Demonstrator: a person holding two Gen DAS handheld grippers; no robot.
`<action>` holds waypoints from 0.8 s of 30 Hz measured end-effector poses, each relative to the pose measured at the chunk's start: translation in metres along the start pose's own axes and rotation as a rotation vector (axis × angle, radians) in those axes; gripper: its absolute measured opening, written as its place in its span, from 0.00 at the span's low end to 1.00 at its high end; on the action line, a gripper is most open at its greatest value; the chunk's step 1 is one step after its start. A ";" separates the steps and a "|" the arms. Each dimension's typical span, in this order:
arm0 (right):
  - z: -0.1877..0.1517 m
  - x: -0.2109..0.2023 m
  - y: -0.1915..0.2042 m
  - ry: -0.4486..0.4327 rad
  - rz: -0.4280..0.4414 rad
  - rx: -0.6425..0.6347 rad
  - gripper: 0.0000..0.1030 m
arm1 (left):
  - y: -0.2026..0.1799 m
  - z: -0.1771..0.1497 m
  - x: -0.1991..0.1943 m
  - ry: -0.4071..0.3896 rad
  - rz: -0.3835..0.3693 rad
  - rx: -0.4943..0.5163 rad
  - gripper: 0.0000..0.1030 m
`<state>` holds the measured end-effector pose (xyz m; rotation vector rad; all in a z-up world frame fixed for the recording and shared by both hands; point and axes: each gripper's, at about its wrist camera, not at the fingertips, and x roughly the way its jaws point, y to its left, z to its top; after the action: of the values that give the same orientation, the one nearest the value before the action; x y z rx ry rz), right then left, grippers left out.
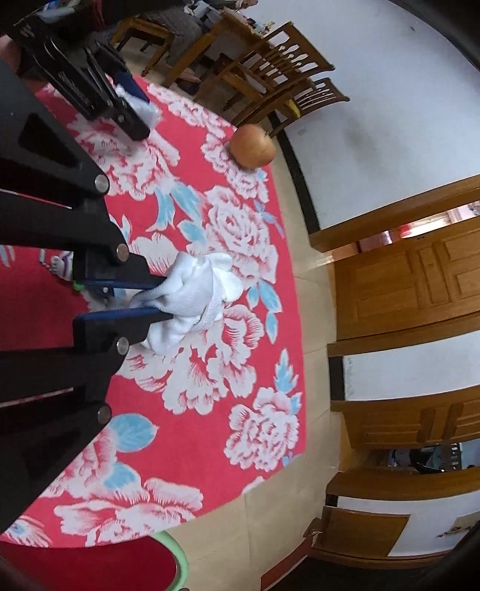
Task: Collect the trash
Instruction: 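Carry the white cloth over the red basin with the right tool while the left tool holds the bag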
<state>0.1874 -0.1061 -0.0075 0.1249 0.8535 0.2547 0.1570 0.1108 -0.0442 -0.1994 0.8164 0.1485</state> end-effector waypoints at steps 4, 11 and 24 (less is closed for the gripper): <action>-0.004 -0.026 -0.009 -0.037 0.004 0.023 0.11 | 0.000 0.000 -0.002 -0.003 -0.003 -0.001 0.61; -0.020 -0.070 -0.028 -0.087 -0.024 0.064 0.11 | -0.002 0.000 -0.006 -0.016 -0.013 0.006 0.61; -0.068 -0.133 -0.098 -0.116 -0.175 0.217 0.11 | -0.012 0.000 -0.020 -0.032 -0.050 0.032 0.51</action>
<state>0.0694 -0.2362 0.0244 0.2636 0.7695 -0.0105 0.1464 0.0981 -0.0282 -0.1862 0.7810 0.0912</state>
